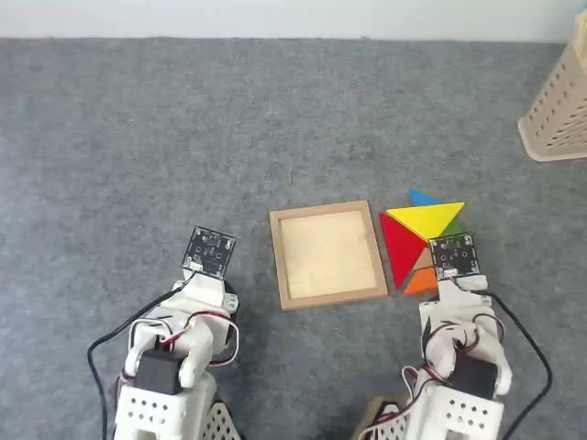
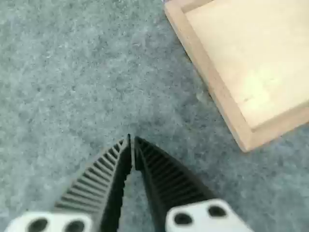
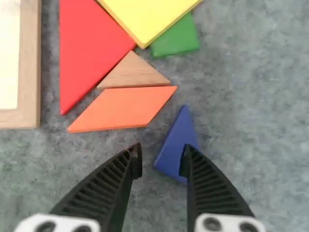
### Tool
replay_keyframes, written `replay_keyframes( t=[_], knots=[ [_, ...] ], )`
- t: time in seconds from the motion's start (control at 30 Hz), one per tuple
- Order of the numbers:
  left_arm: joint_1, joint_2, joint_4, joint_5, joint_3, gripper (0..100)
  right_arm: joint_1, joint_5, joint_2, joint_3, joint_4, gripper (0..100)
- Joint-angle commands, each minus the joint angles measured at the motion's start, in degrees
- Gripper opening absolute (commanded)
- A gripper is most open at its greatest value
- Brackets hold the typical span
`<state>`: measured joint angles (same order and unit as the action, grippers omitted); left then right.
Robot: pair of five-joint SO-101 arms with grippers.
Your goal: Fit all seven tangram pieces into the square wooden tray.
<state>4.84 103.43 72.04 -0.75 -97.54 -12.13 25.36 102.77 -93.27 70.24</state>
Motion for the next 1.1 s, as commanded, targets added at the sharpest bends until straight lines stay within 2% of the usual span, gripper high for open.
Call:
replay_keyframes(
  t=[0.0,0.13,0.3,0.47,0.57,0.63,0.83,1.07],
  knots=[
    [-0.35,1.14,0.35,0.53,1.01,1,-0.66,1.58,-0.04,6.15,1.36,12.0],
    [-0.35,1.14,0.35,0.53,1.01,1,-0.40,3.34,-7.69,9.49,-2.33,13.8],
    [-0.35,1.14,0.35,0.53,1.01,1,1.80,2.64,-29.58,25.23,-3.30,14.3],
    [-0.35,1.14,0.35,0.53,1.01,1,12.88,-3.69,-57.19,45.63,0.75,16.5],
    [-0.35,1.14,0.35,0.53,1.01,1,20.44,-4.31,-71.96,56.00,2.68,20.1],
    [-0.35,1.14,0.35,0.53,1.01,1,22.99,-4.40,-80.84,61.63,2.59,23.0],
    [-0.35,1.14,0.35,0.53,1.01,1,23.43,-4.75,-98.68,74.11,1.19,24.5],
    [-0.35,1.14,0.35,0.53,1.01,1,23.43,-4.84,-108.97,75.96,-4.09,24.5]
  ],
)
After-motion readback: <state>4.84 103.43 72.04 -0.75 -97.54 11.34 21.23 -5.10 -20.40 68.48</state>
